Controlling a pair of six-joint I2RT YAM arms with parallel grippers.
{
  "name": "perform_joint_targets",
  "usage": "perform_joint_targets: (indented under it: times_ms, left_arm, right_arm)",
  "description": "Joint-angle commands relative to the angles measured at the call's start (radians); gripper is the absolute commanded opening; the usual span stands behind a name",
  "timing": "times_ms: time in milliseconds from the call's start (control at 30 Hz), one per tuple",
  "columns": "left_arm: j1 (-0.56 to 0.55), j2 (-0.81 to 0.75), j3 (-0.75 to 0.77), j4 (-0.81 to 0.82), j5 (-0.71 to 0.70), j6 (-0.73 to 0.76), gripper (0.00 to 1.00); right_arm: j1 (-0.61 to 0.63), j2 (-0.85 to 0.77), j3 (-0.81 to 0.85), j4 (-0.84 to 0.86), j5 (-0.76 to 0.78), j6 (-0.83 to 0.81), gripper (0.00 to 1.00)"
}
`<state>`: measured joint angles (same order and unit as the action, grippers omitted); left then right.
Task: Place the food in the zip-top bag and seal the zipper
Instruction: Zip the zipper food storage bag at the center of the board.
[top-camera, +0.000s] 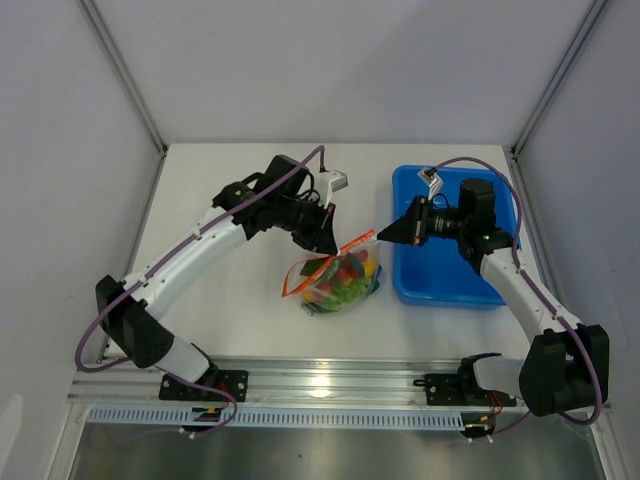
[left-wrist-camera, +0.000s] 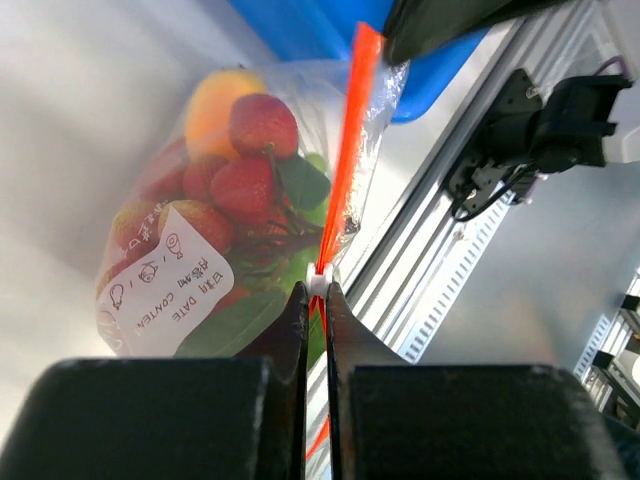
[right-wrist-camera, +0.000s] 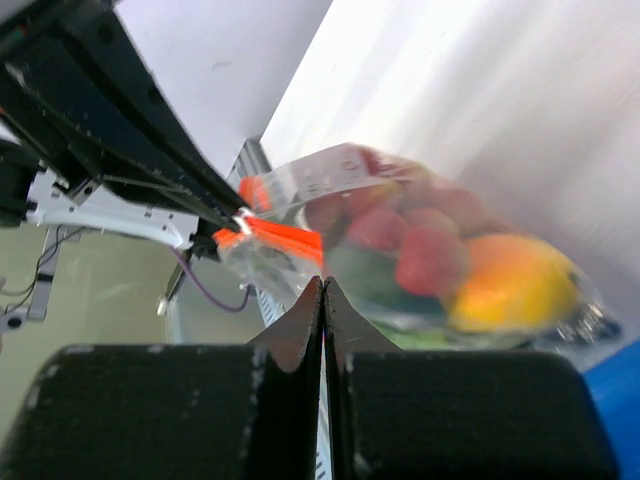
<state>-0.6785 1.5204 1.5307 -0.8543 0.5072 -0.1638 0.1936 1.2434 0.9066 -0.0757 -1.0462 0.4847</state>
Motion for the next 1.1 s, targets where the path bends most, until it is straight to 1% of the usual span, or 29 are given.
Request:
perform_joint_targets:
  times_ms: [0, 167, 233, 267, 300, 333, 367, 400, 433, 567, 700, 733, 833, 1000, 1067]
  left_arm:
    - [0.008, -0.083, -0.021, -0.097, -0.067, 0.009, 0.00]
    - [0.010, -0.118, -0.047, -0.092, -0.055, 0.006, 0.00]
    - [0.010, -0.115, -0.041, -0.080, -0.041, 0.007, 0.01]
    - [0.010, -0.109, -0.035, -0.080, -0.032, 0.009, 0.01]
    - [0.010, -0.106, -0.020, -0.078, -0.004, 0.010, 0.01]
    - [0.008, -0.103, -0.020, -0.075, 0.010, 0.013, 0.01]
    - [0.010, -0.104, -0.018, -0.069, 0.017, 0.014, 0.01]
    - [0.010, -0.105, -0.018, -0.065, 0.031, 0.012, 0.01]
    - [0.010, -0.106, -0.018, -0.058, 0.036, 0.012, 0.01]
    - [0.010, -0.101, -0.007, -0.057, 0.062, 0.023, 0.01]
    - [0.010, -0.088, 0.009, -0.060, 0.079, 0.029, 0.01]
    - [0.008, -0.088, 0.009, -0.058, 0.080, 0.029, 0.00]
    - [0.010, -0.080, 0.014, -0.052, 0.086, 0.029, 0.01]
    - [0.010, -0.057, 0.031, -0.062, 0.090, 0.033, 0.01]
    - [0.008, -0.054, 0.032, -0.058, 0.096, 0.033, 0.01]
  right_arm:
    - [-0.036, -0.033, 0.000, 0.051, 0.054, 0.011, 0.00]
    - [-0.040, -0.027, -0.002, 0.063, 0.035, 0.031, 0.00]
    - [-0.040, -0.013, 0.000, 0.151, -0.032, 0.046, 0.00]
    - [-0.039, -0.004, 0.003, 0.184, -0.111, 0.090, 0.02]
    - [-0.025, 0.019, 0.015, 0.197, -0.138, 0.097, 0.25]
    - [-0.014, 0.030, 0.040, 0.148, -0.150, 0.074, 0.38]
    - [0.000, 0.043, 0.073, 0.087, -0.156, -0.036, 0.47]
    - [0.013, 0.071, 0.143, -0.044, -0.156, -0.087, 0.56]
    - [0.036, 0.088, 0.173, -0.074, -0.159, -0.122, 0.58]
    - [0.076, 0.181, 0.247, -0.084, -0.230, -0.132, 0.61]
    - [0.128, 0.264, 0.324, -0.176, -0.242, -0.221, 0.62]
    - [0.148, 0.299, 0.351, -0.183, -0.264, -0.227, 0.61]
    - [0.190, 0.336, 0.383, -0.226, -0.299, -0.264, 0.56]
    - [0.216, 0.338, 0.368, -0.249, -0.322, -0.282, 0.49]
    - [0.218, 0.340, 0.361, -0.253, -0.330, -0.285, 0.48]
